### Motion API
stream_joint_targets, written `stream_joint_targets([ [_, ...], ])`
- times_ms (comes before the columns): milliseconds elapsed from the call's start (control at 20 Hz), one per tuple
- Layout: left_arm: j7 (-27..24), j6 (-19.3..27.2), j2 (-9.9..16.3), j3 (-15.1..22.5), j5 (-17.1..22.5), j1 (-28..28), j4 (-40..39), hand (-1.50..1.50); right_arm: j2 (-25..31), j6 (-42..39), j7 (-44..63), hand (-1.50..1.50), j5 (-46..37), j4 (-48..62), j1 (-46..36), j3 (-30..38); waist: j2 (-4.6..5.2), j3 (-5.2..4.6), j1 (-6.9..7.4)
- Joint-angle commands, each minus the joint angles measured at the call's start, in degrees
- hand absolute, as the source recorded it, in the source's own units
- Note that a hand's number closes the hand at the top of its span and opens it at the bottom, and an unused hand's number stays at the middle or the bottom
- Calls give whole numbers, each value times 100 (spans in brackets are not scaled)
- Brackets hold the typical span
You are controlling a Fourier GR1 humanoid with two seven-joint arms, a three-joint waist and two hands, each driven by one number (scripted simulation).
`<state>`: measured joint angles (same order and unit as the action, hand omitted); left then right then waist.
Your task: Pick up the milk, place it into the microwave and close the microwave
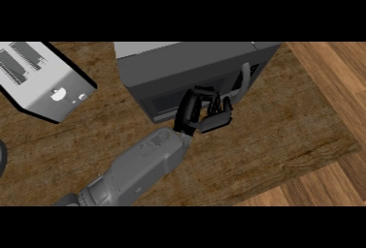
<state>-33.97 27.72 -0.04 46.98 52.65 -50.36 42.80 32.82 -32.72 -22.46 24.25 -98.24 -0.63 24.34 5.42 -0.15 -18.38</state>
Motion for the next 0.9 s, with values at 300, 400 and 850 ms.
stream_joint_targets([
  [300,-245,-31,4,-197,274,-542,-385,150,481,-58,8,-150,-100,240,-267,290,36,3,-87],
  [400,-227,-33,4,-249,362,-628,-401,150,589,-71,28,-150,-171,300,-309,315,41,5,-32],
  [850,-486,-52,4,-43,545,-582,-447,150,668,-298,-15,-150,115,734,-490,349,75,20,3],
])
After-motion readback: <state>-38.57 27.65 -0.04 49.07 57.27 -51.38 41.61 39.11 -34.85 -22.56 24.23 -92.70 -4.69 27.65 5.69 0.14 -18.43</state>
